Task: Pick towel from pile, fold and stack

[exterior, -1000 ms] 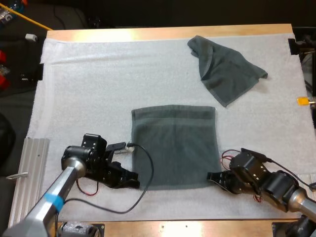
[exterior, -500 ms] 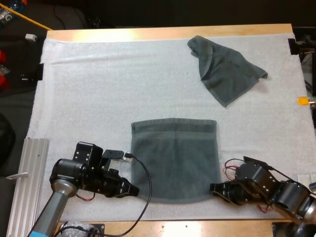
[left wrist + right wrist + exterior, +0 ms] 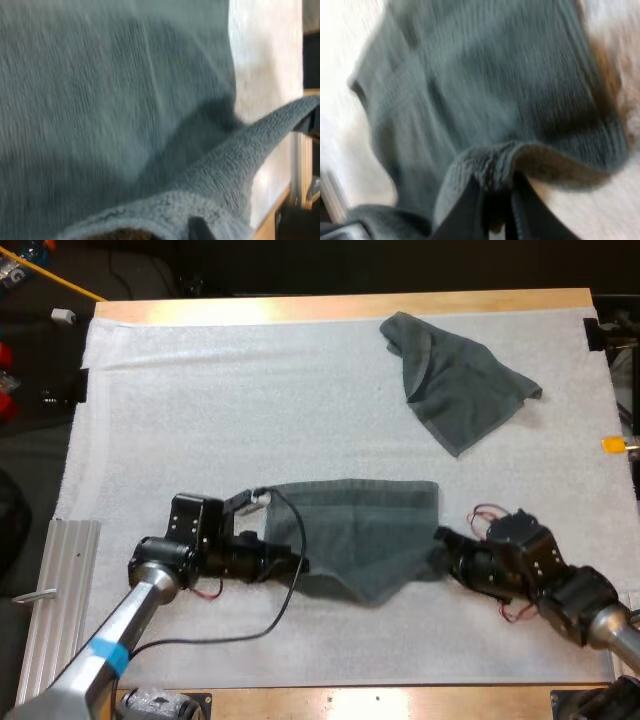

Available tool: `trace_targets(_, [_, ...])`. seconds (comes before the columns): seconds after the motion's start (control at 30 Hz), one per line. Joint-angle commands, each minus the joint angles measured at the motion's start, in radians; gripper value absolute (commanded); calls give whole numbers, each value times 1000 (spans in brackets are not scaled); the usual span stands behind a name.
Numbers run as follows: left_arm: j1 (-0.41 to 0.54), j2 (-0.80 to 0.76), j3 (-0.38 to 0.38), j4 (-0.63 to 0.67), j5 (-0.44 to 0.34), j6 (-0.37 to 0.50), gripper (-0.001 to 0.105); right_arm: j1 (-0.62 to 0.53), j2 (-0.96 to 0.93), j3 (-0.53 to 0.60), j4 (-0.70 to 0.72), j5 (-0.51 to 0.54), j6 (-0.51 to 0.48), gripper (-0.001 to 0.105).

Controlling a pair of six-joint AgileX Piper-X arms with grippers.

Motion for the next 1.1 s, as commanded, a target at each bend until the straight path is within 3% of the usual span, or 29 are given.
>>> trace_targets(0.0, [0, 16, -4, -75, 14, -43, 0, -29, 20, -9, -42, -28, 12, 0])
trace_targets(0.17, [1, 96, -4, -275, 9, -158, 0, -120, 121, -9, -167, -100, 81, 0])
trace_targets(0.33, [52, 138, -4, -393, 3, -224, 0, -140, 183, -9, -244, -115, 120, 0])
trace_targets(0.57, [160, 146, -4, -411, -13, -233, 0, -140, 240, -9, -343, -79, 186, 0])
trace_targets(0.77, [165, 200, -4, -442, -18, -233, 0, -140, 240, -12, -358, 18, 269, 0])
trace_targets(1.07, [166, 214, -4, -487, -25, -233, 0, -140, 240, -12, -358, 25, 270, 0])
